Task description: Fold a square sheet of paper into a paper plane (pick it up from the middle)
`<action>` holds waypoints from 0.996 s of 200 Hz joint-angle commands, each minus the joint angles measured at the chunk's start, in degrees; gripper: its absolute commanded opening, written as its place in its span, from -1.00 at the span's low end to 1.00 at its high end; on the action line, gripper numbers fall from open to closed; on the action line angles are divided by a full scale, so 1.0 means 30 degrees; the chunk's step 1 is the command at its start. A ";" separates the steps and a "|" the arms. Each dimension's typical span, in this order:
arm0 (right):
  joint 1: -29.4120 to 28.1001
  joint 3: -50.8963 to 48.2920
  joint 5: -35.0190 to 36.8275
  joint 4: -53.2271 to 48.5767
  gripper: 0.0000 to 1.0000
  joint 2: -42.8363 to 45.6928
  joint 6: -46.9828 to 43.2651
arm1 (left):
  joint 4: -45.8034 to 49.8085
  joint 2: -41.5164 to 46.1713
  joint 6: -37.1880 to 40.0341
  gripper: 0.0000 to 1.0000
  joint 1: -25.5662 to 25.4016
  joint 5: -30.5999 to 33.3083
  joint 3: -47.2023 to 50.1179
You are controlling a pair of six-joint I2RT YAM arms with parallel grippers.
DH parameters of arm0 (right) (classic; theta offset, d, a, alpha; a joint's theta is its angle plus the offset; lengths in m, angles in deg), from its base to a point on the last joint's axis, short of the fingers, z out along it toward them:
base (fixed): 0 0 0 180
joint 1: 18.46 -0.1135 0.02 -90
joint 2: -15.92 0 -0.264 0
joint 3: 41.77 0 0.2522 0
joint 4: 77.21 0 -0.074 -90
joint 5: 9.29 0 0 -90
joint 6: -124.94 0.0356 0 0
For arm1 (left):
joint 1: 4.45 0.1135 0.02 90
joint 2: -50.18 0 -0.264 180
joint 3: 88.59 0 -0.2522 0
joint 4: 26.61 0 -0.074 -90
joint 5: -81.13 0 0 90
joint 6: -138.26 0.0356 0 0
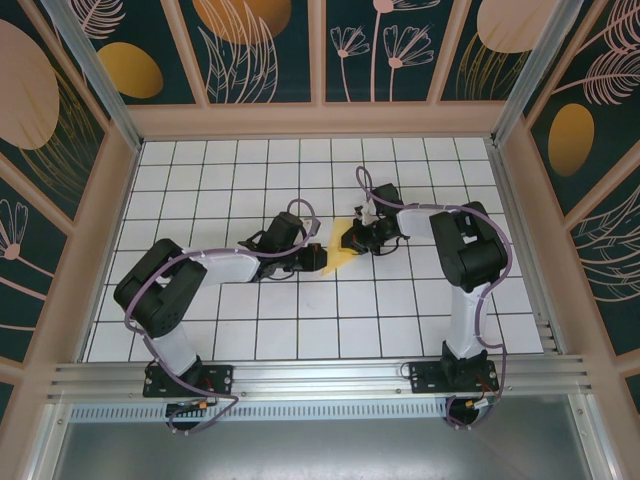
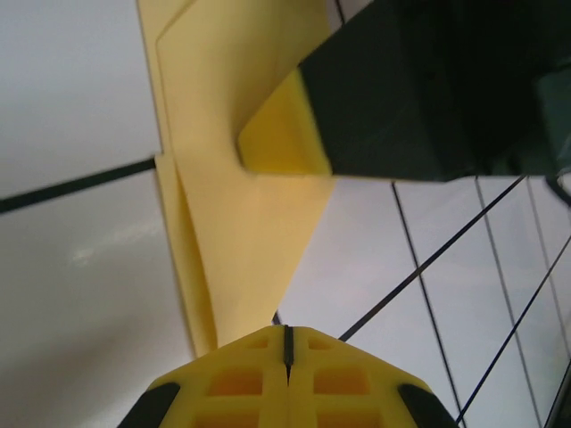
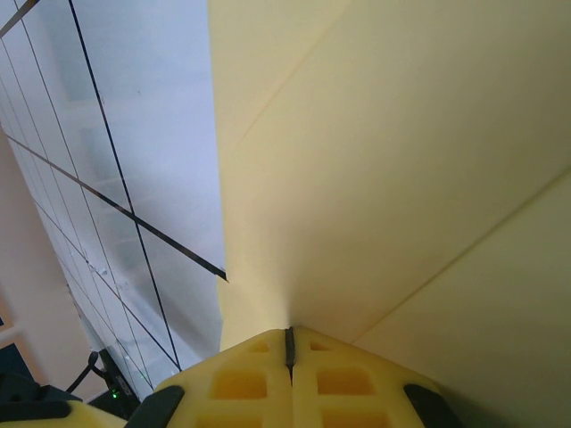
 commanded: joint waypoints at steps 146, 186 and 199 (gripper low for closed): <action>-0.0619 -0.2089 0.0758 0.3715 -0.89 0.2618 -0.0684 | 0.0958 -0.2960 -0.1356 -1.00 -0.0470 0.1058 -0.0388; -0.1199 -0.1946 0.0564 0.3217 -0.89 0.1776 -0.0966 | 0.0851 -0.2949 -0.1363 -1.00 -0.0483 0.0983 -0.0388; -0.1258 -0.1844 0.0417 0.3105 -0.89 0.1468 -0.1075 | 0.0784 -0.2833 -0.1391 -1.00 -0.0462 0.0972 -0.0359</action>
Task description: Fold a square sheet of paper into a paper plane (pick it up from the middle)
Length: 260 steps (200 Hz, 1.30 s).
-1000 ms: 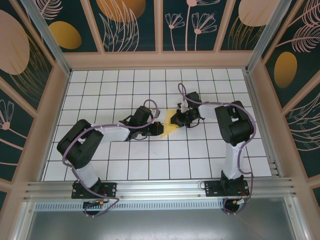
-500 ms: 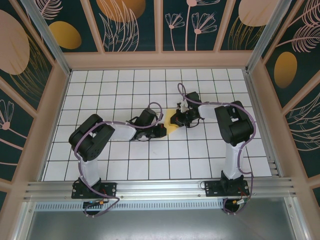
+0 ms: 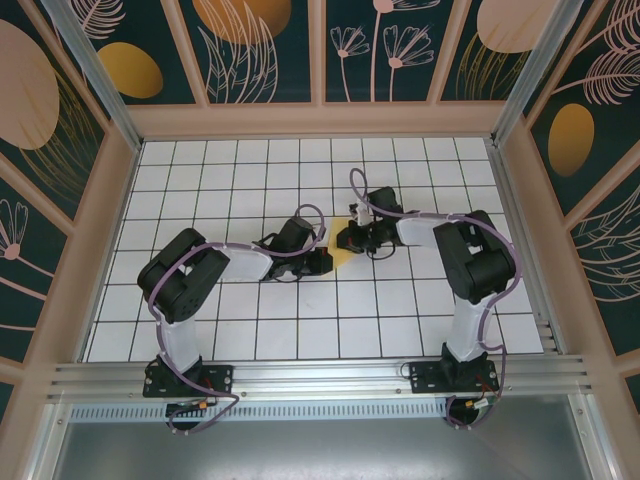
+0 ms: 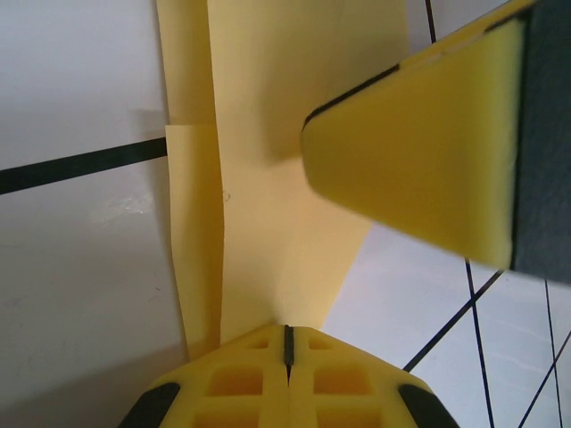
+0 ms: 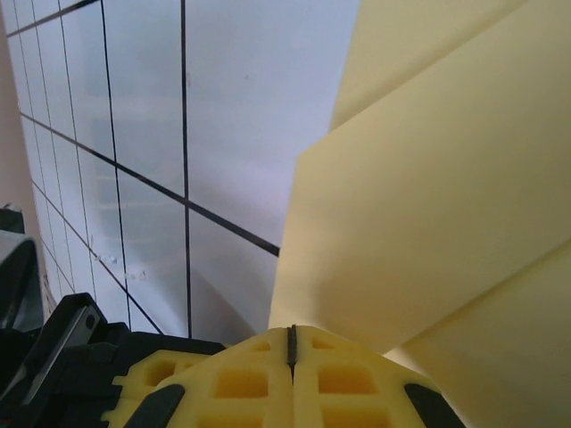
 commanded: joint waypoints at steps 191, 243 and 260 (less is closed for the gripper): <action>0.0042 0.0758 0.0033 -0.0959 -0.91 -0.1921 -0.1146 | 0.2158 -0.0429 -0.1337 -1.00 -0.0061 0.0995 -0.0012; 0.1836 0.1361 0.0397 -0.0091 -0.92 -0.2832 -0.0885 | 0.4001 -0.0583 -0.1417 -1.00 -0.0061 0.1556 0.0330; 0.2647 0.1652 0.0475 0.0315 -0.92 -0.3097 -0.0572 | 0.4035 -0.0561 -0.1429 -1.00 -0.0061 0.1472 0.0564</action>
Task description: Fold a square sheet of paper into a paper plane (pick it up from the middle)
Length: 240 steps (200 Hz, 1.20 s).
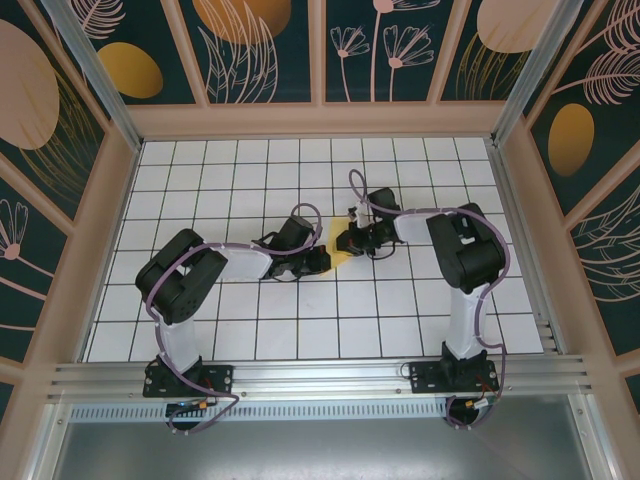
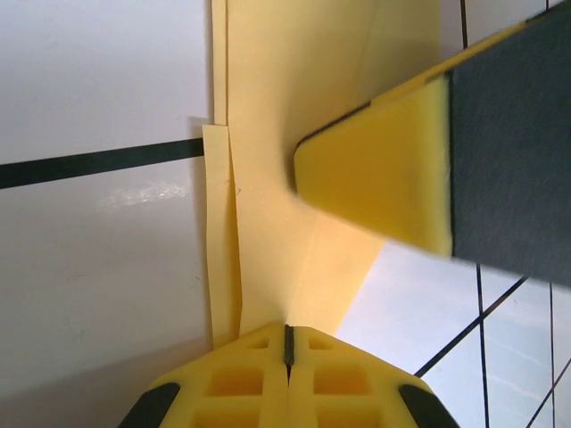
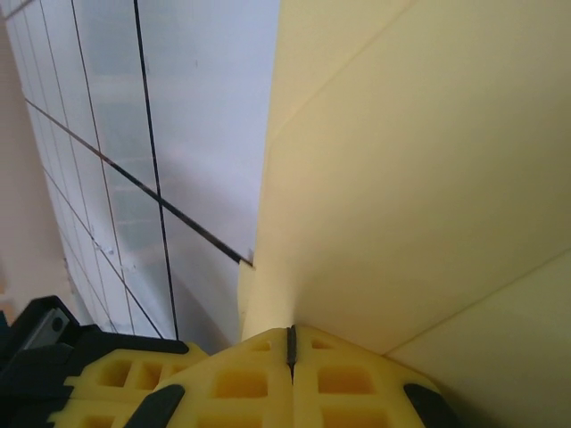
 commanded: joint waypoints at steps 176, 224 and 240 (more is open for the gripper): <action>0.3970 0.4274 0.4111 -0.1573 -0.75 -0.0062 0.0492 | 0.1431 0.1294 0.0158 -0.80 -0.0061 0.0601 -0.0329; 0.2574 -0.0336 0.4466 0.0181 -0.27 0.3617 0.3233 | 0.0939 0.2991 -0.0507 -0.28 0.0049 0.4408 -0.0322; 0.1777 -0.0991 0.5044 0.0485 -0.23 0.4061 0.4264 | 0.0789 0.3535 -0.0897 -0.15 0.0187 0.5219 -0.0059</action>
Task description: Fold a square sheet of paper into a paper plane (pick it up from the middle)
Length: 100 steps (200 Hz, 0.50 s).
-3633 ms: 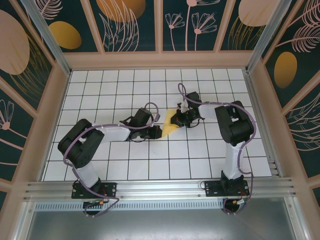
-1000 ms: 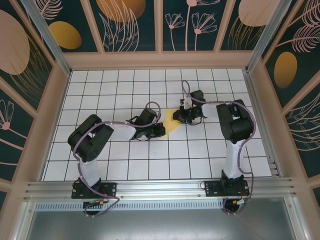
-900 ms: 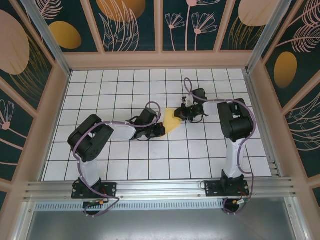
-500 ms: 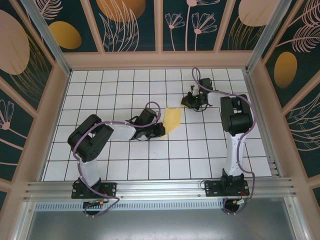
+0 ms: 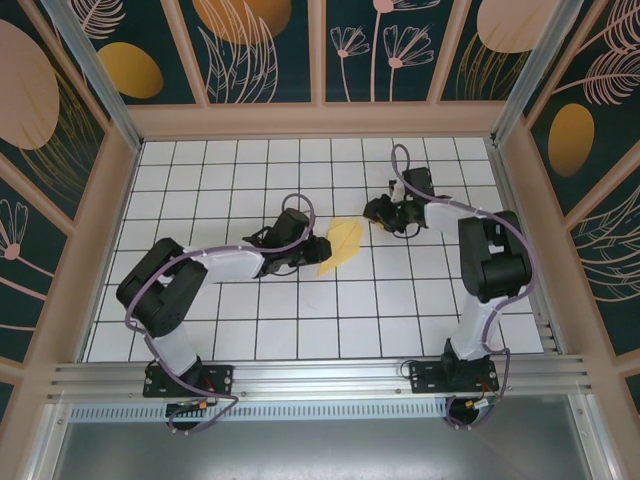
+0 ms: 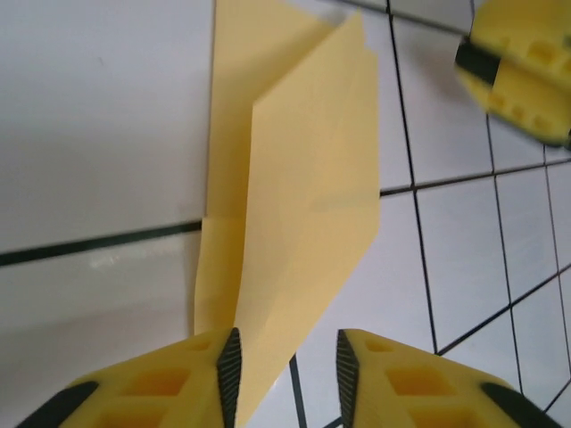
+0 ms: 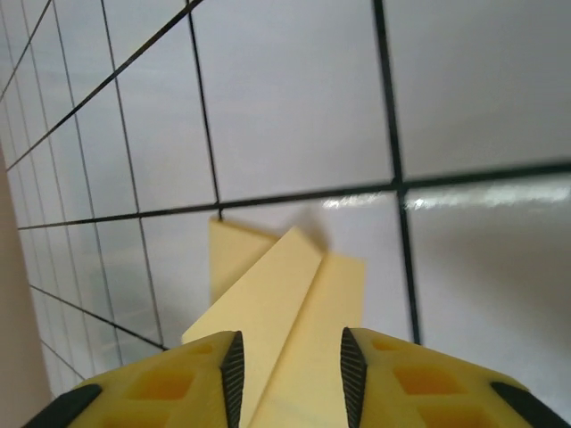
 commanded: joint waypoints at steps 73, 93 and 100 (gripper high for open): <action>-0.3036 -0.0445 0.1623 0.1188 -0.24 -0.0888 0.4057 | 0.0040 0.0810 -0.1177 0.15 0.0632 0.3070 0.0492; -0.3206 -0.0248 0.1650 0.1078 -0.25 -0.1153 0.4007 | 0.0002 0.0746 -0.1172 0.15 0.0702 0.2876 0.0602; -0.3233 -0.0169 0.1528 0.1068 -0.25 -0.1259 0.4004 | -0.0045 0.0695 -0.1188 0.15 0.0703 0.2764 0.0617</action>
